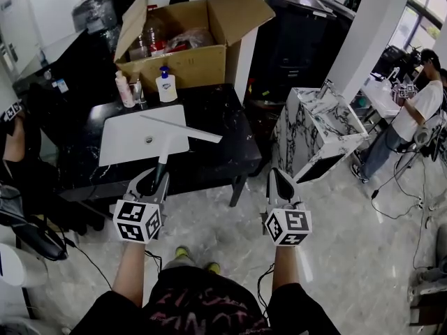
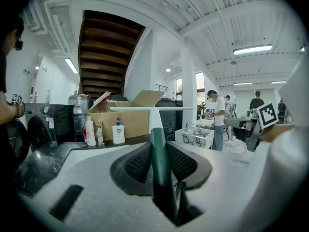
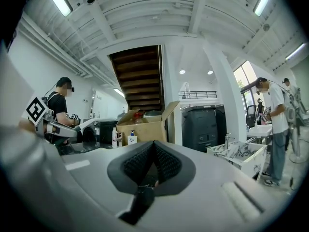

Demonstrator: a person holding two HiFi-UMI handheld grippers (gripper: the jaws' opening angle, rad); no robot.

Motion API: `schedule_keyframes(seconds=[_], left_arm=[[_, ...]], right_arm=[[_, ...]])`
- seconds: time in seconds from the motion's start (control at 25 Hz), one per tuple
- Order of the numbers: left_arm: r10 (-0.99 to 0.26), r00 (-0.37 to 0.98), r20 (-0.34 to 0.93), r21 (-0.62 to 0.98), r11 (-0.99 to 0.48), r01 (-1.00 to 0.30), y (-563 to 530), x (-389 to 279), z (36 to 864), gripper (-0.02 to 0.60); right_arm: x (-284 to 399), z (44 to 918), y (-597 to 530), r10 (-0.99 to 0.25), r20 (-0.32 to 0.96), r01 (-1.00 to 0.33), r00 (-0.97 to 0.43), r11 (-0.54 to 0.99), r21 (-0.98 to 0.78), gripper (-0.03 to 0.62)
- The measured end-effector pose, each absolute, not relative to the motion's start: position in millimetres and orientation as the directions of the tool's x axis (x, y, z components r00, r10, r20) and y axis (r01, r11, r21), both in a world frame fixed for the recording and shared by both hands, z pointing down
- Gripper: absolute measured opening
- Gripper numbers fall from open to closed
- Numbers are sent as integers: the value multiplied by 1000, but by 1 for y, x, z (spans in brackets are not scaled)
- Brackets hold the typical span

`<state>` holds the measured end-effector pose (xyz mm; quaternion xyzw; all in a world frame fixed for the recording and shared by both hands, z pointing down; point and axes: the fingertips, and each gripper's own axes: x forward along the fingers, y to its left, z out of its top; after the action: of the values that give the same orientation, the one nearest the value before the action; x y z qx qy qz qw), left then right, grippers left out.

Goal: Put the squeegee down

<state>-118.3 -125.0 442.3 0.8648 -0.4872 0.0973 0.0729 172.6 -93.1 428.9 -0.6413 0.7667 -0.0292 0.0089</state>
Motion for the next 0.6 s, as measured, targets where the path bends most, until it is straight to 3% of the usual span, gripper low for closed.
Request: schedule_keyframes(seconds=[0.6], left_arm=[[-811, 533, 241, 49, -539, -841, -223, -88, 456, 100]], right_arm=[[200, 436, -184, -987, 42, -987, -156, 154, -38, 11]])
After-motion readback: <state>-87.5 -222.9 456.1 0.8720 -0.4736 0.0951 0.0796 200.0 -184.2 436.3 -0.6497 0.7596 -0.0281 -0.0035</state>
